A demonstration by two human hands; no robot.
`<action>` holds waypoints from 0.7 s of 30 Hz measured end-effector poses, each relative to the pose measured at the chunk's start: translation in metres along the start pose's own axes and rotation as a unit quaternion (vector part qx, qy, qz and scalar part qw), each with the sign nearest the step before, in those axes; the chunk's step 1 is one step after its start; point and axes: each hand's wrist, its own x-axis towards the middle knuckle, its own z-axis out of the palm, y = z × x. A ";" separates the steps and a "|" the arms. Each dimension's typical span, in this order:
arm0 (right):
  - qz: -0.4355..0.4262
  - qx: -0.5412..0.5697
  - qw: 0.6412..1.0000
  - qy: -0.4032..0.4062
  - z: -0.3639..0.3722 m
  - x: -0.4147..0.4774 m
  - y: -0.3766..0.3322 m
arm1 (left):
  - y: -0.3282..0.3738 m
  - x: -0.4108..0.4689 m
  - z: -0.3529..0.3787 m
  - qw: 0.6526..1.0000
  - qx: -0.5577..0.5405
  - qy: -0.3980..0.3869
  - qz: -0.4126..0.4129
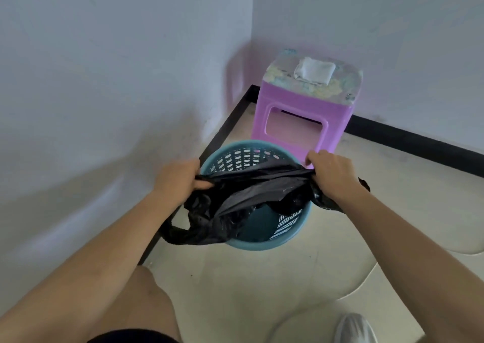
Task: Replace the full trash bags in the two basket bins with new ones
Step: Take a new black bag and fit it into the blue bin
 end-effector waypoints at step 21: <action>0.118 0.238 0.962 0.066 0.038 0.093 -0.035 | -0.014 0.086 0.046 0.916 -0.356 0.058 -0.178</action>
